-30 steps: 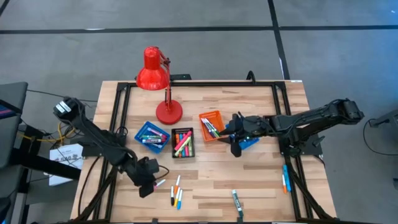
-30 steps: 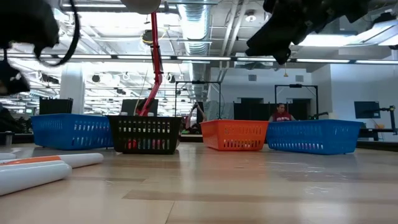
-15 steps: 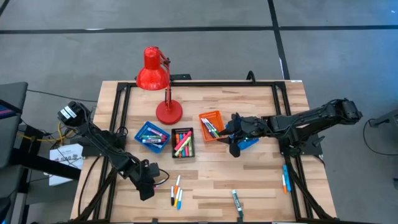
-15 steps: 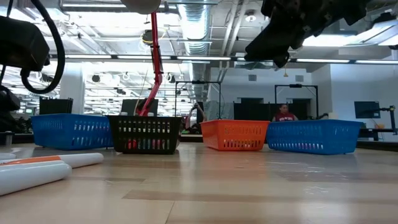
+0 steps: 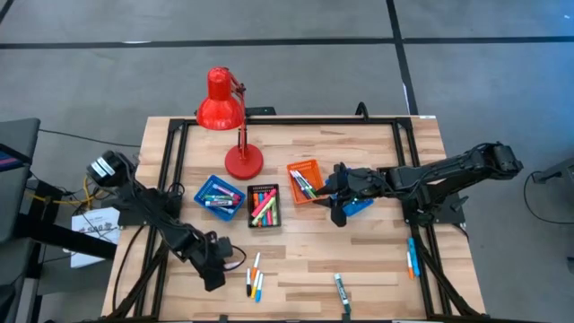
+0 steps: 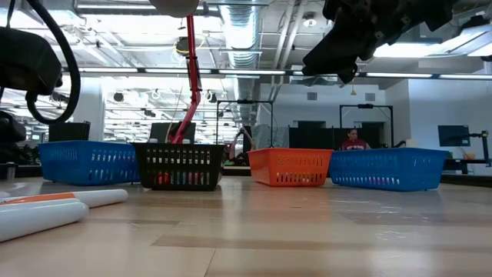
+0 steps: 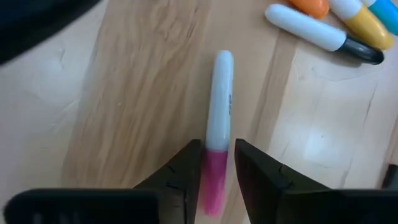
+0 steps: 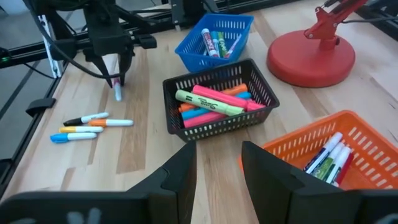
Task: Pick & Place Markers
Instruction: Put the small white and pink highlighter pen into the right blue basket, then put the right small white and orange highlighter pen into the right blue basket
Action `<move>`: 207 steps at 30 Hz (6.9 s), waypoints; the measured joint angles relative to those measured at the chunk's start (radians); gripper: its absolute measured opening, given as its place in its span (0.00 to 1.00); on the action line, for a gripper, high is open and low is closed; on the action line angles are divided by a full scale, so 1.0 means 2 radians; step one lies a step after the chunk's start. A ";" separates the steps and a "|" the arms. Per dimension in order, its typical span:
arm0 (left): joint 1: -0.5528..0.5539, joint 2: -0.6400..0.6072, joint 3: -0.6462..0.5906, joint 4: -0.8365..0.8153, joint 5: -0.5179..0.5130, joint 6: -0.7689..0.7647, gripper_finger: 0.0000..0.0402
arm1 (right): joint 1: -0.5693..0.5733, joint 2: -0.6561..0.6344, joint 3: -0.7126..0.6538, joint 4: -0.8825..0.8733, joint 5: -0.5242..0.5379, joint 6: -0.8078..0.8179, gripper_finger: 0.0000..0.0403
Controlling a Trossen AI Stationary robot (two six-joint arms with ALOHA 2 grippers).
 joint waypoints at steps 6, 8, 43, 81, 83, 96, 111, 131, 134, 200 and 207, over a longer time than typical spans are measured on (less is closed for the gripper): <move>-0.001 -0.007 -0.004 0.003 -0.030 0.016 0.16 | 0.000 0.000 0.000 -0.002 0.000 0.000 0.29; -0.001 -0.021 -0.005 0.003 -0.050 0.023 0.11 | 0.000 0.000 0.000 -0.001 0.000 0.000 0.29; 0.086 -0.108 -0.006 0.083 -0.228 0.267 0.09 | 0.010 0.394 0.228 0.216 -0.170 -0.051 0.43; 0.125 -0.108 -0.006 0.124 -0.267 0.319 0.14 | -0.004 0.391 0.233 0.219 -0.136 -0.052 0.09; 0.125 -0.108 -0.006 0.124 -0.267 0.320 0.16 | -0.004 0.391 0.233 0.220 -0.131 -0.052 0.10; 0.125 -0.108 -0.006 0.128 -0.270 0.320 0.34 | -0.004 0.384 0.233 0.204 -0.123 -0.047 0.09; 0.125 -0.109 -0.005 0.132 -0.272 0.329 0.35 | 0.032 0.230 0.233 -0.088 -0.033 -0.012 0.09; 0.125 -0.108 -0.005 0.132 -0.271 0.318 0.34 | 0.108 0.002 0.028 -0.434 0.314 0.399 0.11; 0.125 -0.108 -0.005 0.133 -0.271 0.318 0.34 | 0.107 0.001 -0.003 -0.435 0.314 0.446 0.11; 0.125 -0.108 -0.006 0.141 -0.259 0.361 0.34 | 0.411 0.168 -0.003 -0.409 -0.293 0.925 0.30; 0.128 -0.108 -0.006 0.142 -0.259 0.361 0.34 | 0.419 0.150 -0.018 -0.371 -0.246 0.948 0.30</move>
